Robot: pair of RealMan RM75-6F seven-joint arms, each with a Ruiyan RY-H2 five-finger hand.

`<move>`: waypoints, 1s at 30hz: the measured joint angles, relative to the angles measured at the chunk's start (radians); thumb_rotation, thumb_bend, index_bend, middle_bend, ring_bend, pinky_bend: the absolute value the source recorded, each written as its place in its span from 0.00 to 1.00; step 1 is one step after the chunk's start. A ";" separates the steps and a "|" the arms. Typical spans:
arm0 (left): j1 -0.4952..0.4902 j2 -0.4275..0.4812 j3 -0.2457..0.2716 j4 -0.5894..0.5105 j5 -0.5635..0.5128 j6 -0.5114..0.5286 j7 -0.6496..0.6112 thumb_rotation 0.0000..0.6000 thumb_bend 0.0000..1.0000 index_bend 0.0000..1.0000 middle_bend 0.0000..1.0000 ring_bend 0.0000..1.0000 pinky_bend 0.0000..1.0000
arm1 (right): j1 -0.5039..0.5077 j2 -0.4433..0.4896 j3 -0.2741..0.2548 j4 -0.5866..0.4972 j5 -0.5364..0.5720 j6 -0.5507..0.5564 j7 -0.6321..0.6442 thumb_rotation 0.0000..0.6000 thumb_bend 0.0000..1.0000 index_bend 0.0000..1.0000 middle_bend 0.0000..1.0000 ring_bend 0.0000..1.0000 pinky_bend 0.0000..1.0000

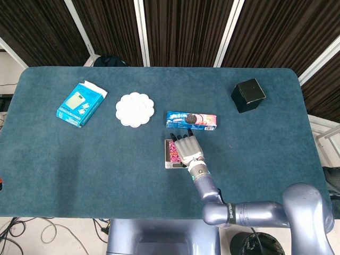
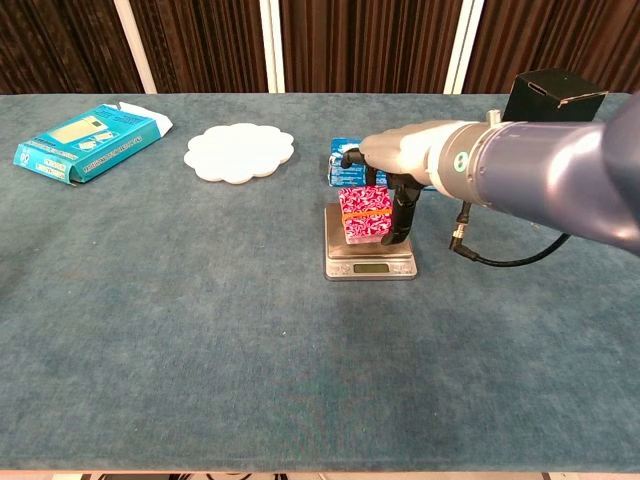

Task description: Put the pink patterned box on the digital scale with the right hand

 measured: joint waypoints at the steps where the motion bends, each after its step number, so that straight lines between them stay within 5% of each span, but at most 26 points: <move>1: 0.000 0.000 -0.001 0.000 -0.001 -0.001 -0.001 1.00 0.66 0.08 0.00 0.00 0.00 | 0.004 -0.004 0.001 0.011 0.008 0.000 -0.001 1.00 0.32 0.00 0.44 0.24 0.00; 9: -0.002 0.000 0.001 0.004 0.004 -0.003 0.002 1.00 0.66 0.08 0.00 0.00 0.00 | 0.022 -0.021 -0.002 0.049 0.041 -0.009 -0.004 1.00 0.32 0.00 0.37 0.16 0.00; 20: -0.003 -0.003 0.004 0.005 0.009 -0.001 0.006 1.00 0.66 0.08 0.00 0.00 0.00 | 0.046 -0.039 -0.004 0.066 0.080 -0.001 -0.022 1.00 0.32 0.00 0.07 0.03 0.00; 30: 0.000 0.001 0.002 0.001 0.001 -0.002 0.005 1.00 0.66 0.08 0.00 0.00 0.00 | 0.064 -0.051 0.007 0.069 0.143 0.028 -0.058 1.00 0.32 0.00 0.00 0.00 0.00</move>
